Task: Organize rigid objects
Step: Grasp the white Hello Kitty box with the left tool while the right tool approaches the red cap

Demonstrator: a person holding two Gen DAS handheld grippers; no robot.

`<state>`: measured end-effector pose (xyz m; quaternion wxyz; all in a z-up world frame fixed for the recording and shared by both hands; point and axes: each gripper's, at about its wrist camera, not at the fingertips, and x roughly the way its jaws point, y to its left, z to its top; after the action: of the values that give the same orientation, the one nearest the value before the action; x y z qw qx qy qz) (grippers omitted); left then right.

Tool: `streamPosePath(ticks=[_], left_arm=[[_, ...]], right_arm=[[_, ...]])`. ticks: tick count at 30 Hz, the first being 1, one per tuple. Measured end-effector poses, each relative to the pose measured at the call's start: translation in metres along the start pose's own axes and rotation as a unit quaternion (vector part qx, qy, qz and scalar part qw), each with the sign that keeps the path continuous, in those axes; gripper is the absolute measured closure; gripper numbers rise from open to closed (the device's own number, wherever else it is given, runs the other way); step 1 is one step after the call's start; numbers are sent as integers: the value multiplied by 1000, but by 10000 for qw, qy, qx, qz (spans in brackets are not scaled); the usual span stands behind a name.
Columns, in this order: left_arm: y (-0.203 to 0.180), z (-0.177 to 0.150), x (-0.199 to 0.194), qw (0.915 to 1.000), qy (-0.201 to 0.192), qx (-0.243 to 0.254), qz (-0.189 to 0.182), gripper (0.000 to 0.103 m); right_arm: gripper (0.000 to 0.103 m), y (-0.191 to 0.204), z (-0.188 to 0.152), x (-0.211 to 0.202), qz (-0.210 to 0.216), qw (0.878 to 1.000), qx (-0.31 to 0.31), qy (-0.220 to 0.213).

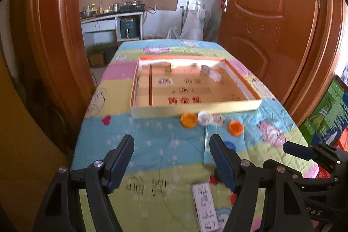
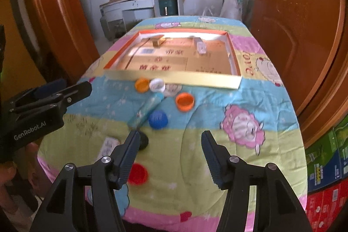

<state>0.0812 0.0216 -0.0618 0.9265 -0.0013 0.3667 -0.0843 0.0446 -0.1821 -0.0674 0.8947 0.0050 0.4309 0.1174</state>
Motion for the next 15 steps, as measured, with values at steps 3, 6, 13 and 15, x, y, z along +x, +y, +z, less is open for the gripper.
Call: streamPosePath(ticks=[3,6,13,15], left_arm=[[-2,-13,0,10000,75,29,-35,32],[-6,-24,1,9998,145,68,-87,32],[-17,-49,2,9992,284,167,-210,32],[-20,-55,3,9990,310,182,-255,32]], right_arm=[[42,3,-13,2,72,9999,-59,65],[42,5,-21,4,104,9998,-133,102],[42,10,-38,5,130,9994,-289,159],[42,11,-42,4,132,9993,-303,171]])
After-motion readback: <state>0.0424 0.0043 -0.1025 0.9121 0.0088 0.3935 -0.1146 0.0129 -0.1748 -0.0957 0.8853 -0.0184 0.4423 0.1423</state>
